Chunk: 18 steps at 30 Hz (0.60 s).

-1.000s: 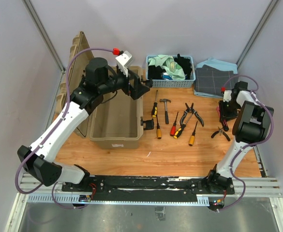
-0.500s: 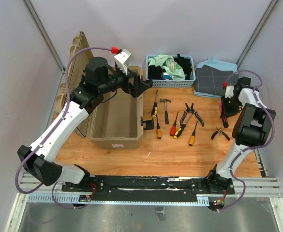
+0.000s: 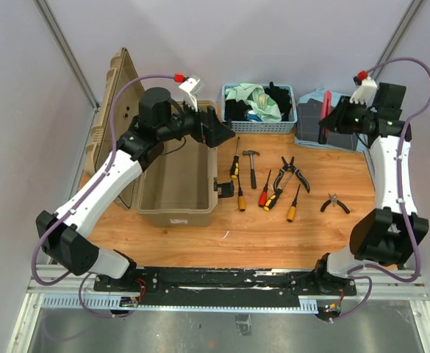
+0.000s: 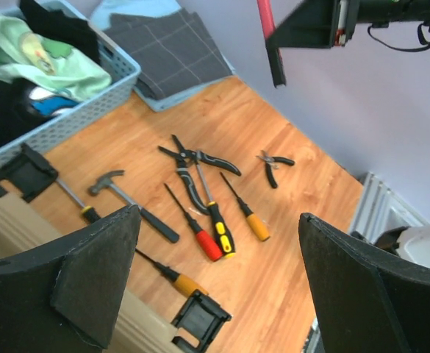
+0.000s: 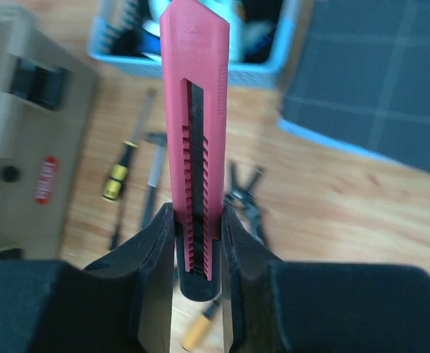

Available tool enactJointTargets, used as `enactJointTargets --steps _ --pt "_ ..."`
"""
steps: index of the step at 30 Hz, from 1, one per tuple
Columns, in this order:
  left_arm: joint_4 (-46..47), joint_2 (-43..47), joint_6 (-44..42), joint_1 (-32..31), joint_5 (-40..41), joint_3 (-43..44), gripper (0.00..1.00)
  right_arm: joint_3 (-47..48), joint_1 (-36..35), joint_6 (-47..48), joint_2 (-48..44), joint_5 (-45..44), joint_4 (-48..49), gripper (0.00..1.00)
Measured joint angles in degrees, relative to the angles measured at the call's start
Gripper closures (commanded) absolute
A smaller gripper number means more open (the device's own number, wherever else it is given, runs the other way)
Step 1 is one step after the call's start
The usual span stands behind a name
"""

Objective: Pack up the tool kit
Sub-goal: Pick up the knife at the center of the board, then place the knife in the toolbox.

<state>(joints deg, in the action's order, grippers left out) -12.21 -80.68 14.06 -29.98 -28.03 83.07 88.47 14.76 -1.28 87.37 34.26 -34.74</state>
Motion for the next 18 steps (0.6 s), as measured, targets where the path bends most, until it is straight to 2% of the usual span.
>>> enactJointTargets --steps 5,9,18 --pt "5.5 -2.2 5.4 0.1 -5.3 -3.7 0.06 0.0 -7.0 -10.7 -3.1 4.8 9.6 0.99" --pt "11.3 -4.0 9.5 0.1 -9.4 -5.8 0.06 -1.3 -9.6 -20.0 -3.1 8.9 19.5 0.99" --pt "22.0 -9.1 13.5 0.1 -16.5 -4.2 0.03 -2.6 -15.3 -34.6 -3.0 14.5 35.8 0.99"
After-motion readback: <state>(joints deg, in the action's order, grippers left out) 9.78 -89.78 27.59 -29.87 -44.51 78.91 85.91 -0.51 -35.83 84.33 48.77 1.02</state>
